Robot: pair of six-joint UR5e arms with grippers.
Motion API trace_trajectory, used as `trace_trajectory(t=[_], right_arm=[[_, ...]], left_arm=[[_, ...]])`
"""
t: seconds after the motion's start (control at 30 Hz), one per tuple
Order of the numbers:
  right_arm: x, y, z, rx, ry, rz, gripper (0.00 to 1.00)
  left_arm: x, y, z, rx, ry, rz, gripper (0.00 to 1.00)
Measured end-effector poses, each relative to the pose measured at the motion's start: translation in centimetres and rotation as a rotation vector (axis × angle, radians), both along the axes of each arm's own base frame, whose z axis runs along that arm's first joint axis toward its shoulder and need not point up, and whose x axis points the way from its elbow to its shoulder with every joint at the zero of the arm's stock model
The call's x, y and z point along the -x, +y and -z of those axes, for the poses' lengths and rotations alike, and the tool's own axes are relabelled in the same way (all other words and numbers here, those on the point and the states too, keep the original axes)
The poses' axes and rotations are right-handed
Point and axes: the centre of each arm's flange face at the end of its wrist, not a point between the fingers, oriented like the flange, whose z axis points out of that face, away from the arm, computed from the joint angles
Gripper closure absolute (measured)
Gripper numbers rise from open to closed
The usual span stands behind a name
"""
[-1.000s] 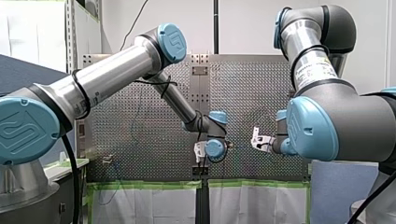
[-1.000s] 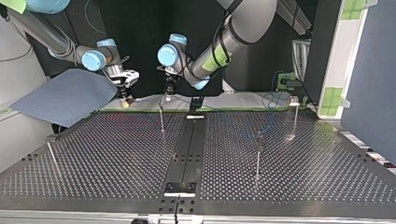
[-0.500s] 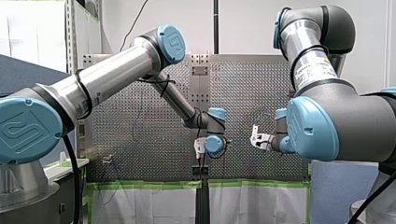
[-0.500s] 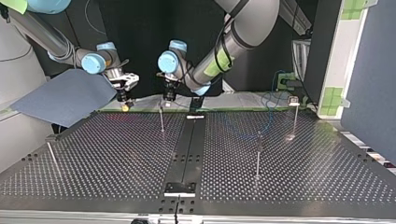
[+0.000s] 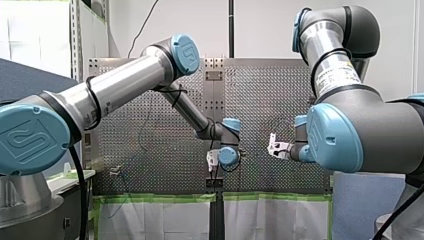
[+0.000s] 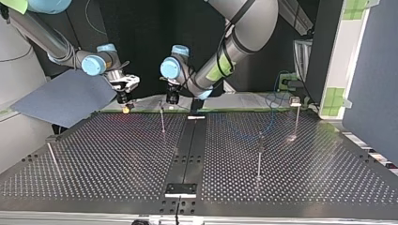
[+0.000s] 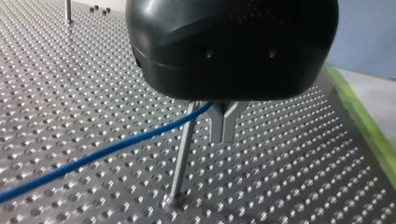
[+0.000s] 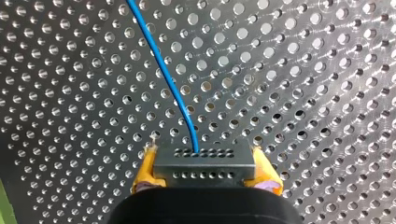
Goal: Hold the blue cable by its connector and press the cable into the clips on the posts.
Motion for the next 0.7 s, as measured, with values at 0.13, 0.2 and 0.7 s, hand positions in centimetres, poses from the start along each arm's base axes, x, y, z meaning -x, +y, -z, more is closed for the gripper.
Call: trace_trajectory(t=[0.13, 0.2, 0.7], right_arm=[[0.0, -0.1, -0.1, 0.004, 0.0, 0.001, 1.0], [0.0, -0.3, -0.2, 0.006, -0.001, 0.001, 1.0], [-0.1, -1.4, -1.0, 0.028, -0.01, 0.007, 1.0]], left_arm=[[-1.0, 0.3, -0.4, 0.002, -0.006, -0.005, 1.0], [-1.4, 0.5, -0.5, 0.004, -0.007, -0.007, 1.0], [-4.5, 1.2, -2.5, 0.022, -0.023, -0.01, 1.0]])
